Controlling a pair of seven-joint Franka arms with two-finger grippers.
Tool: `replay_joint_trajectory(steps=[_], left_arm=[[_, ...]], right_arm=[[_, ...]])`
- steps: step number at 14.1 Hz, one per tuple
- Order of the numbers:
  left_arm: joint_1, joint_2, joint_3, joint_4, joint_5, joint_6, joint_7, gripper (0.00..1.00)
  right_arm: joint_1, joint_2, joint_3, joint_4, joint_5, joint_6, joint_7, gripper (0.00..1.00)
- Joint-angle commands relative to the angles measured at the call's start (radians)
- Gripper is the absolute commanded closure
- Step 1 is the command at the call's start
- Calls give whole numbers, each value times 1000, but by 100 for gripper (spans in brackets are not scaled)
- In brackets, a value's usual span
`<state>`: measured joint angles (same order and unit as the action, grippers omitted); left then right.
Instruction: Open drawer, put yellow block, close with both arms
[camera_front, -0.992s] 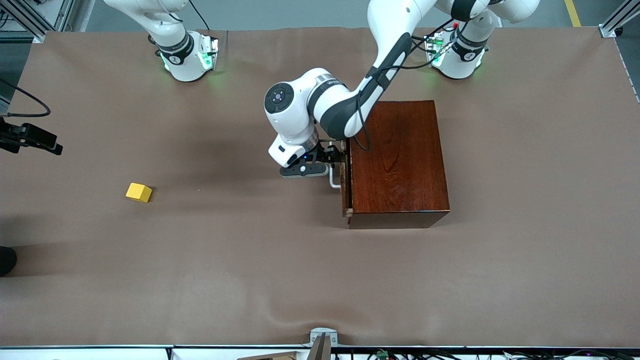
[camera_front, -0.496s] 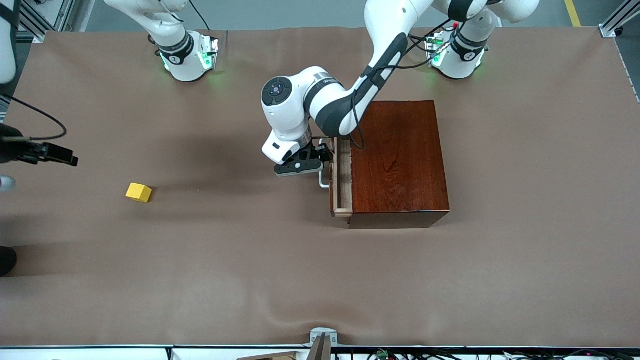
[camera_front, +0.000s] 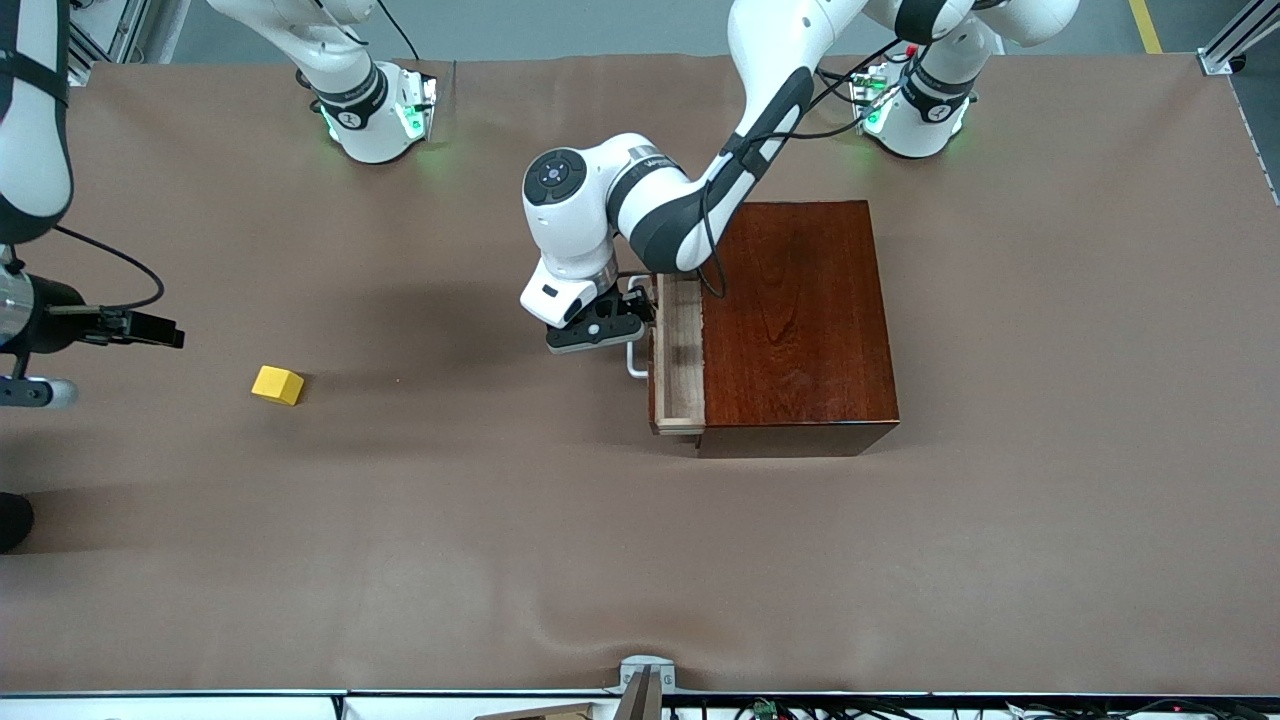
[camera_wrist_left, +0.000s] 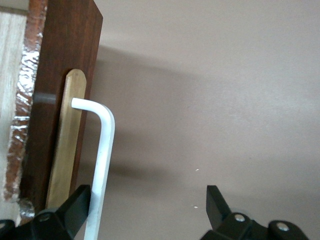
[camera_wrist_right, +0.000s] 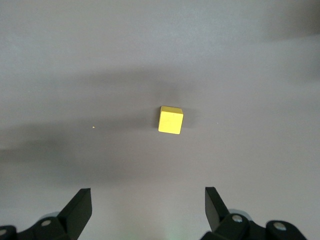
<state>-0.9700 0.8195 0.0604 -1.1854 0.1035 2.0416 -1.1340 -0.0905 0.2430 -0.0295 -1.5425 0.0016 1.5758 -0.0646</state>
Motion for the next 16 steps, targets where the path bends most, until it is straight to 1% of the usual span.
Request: replay_joint_trajectory(steps=[1,3,7,9,12,13,16], left_arm=[[-7,59,-25,49,-13,126,-61,0],[-9,63,-30,49,-15,143,-67,0],[-15,69,-36,50,-15,187,-92,0],[-22,73,-36,52,-19,209,-98,0],[-24,76,-36,58,-19,216,-119,0],[-24,79,-37,63,-19,218,-122,0],[-27,86,-39,82,-21,218,-130,0]], right_arm=[[-2,21,5,-1,9,18,12,0],[-6,45,5,-22,9,67,12,0],[-5,64,5,-117,9,209,12,0],[-11,68,5,-180,9,280,12,0],[-23,71,3,-298,9,441,12,0],[-32,73,3,-324,8,464,12,0],[-32,99,3,-340,9,477,14,0]])
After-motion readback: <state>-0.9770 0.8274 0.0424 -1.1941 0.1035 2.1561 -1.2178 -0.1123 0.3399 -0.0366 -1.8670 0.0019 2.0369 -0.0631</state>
